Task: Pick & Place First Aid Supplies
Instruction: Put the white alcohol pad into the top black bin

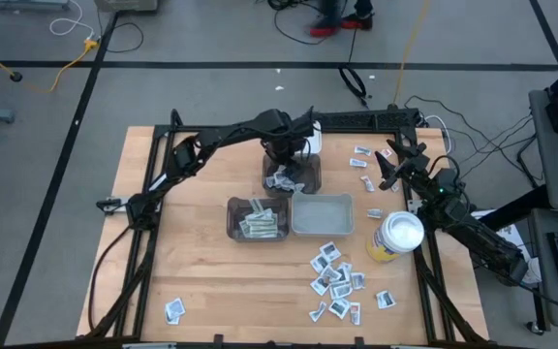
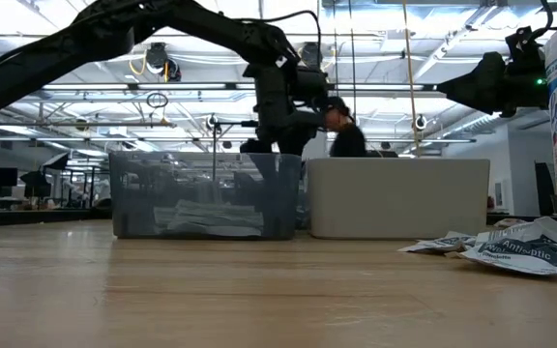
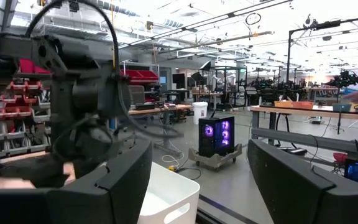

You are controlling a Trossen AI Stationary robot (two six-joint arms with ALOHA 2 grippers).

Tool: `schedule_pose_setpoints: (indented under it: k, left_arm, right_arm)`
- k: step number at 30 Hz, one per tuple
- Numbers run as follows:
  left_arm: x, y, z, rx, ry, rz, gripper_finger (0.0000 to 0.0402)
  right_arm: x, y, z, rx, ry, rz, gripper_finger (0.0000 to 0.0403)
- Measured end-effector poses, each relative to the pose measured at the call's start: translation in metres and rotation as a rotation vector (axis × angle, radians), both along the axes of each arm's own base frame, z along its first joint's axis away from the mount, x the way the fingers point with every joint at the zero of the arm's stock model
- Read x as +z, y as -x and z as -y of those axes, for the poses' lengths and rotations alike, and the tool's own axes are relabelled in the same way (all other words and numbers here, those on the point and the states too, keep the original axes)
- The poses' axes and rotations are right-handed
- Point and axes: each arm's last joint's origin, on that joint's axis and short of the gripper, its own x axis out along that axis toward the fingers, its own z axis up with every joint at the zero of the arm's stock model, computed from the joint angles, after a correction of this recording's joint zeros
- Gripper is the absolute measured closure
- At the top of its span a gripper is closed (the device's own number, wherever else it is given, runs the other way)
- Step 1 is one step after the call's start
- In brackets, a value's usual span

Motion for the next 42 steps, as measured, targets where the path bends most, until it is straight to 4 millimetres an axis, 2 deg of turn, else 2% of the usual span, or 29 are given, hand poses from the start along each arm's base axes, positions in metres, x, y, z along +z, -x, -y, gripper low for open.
schedule_pose_setpoints:
  k: [6, 13, 19, 26, 33, 42]
  left_arm:
    - [0.030, 0.012, 0.002, 0.050, -0.005, 0.030, 0.0068]
    - [0.059, 0.028, 0.014, 0.089, 0.017, 0.013, 0.0062]
    - [0.061, 0.028, 0.027, 0.101, 0.034, -0.034, 0.0062]
    - [0.061, 0.033, 0.079, 0.064, 0.029, -0.054, 0.0062]
    - [0.063, 0.070, 0.151, 0.040, 0.030, -0.006, 0.0062]
    - [0.052, 0.128, 0.227, 0.065, 0.056, -0.106, 0.0062]
  right_arm:
    - [0.000, 0.000, 0.000, 0.000, 0.001, 0.001, 0.0140]
    - [0.000, 0.000, 0.000, 0.000, 0.001, 0.001, 0.0140]
    - [0.000, 0.000, 0.000, 0.000, 0.000, 0.000, 0.0140]
    - [0.000, 0.000, 0.000, 0.000, 0.000, 0.000, 0.0140]
    - [0.000, 0.000, 0.000, 0.000, 0.000, 0.000, 0.0140]
    - [0.000, 0.000, 0.000, 0.000, 0.000, 0.000, 0.0140]
